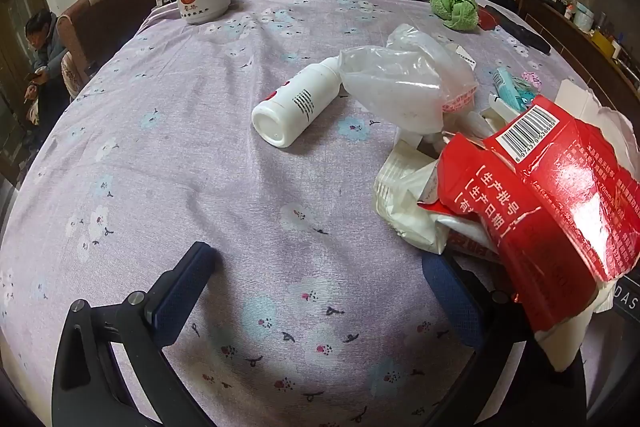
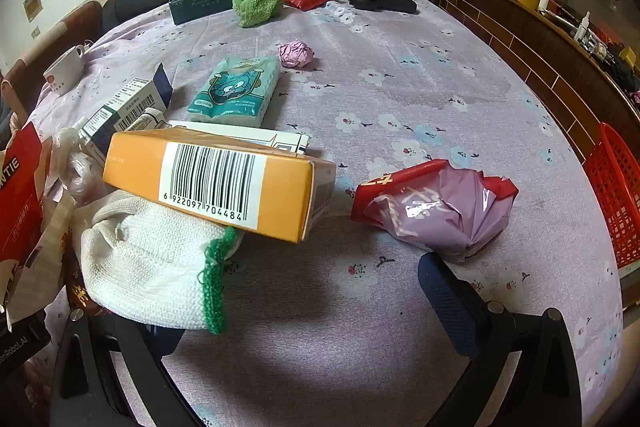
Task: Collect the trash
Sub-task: 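Move both open tools toward the pile of trash on the table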
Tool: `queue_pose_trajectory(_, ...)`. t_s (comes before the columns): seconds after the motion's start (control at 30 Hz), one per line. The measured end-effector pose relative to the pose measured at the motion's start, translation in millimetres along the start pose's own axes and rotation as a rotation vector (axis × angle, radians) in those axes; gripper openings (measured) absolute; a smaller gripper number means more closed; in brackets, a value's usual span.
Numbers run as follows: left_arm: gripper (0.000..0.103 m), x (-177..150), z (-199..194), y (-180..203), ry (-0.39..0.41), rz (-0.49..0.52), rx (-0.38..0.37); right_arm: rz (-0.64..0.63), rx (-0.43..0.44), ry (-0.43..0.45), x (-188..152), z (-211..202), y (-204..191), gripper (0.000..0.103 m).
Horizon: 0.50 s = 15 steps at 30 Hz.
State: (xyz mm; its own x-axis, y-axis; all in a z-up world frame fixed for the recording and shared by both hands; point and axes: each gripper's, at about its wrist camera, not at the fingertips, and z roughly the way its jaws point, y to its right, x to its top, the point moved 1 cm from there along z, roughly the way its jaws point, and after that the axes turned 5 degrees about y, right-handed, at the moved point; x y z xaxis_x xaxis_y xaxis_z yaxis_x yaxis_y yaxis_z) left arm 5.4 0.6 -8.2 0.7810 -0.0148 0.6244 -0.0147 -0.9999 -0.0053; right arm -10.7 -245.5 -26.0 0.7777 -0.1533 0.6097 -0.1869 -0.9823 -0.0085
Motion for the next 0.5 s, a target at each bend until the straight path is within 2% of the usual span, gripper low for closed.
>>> queue_pose_trajectory(0.23,0.103,-9,-11,-6,-0.012,0.013,-0.028,0.001,0.001,0.000,0,0,0,0.103)
queue_pose_trajectory(0.5,0.103,-26,-72,-27,0.191,-0.096,-0.002,0.002,0.001,0.000,0,0,0,0.103)
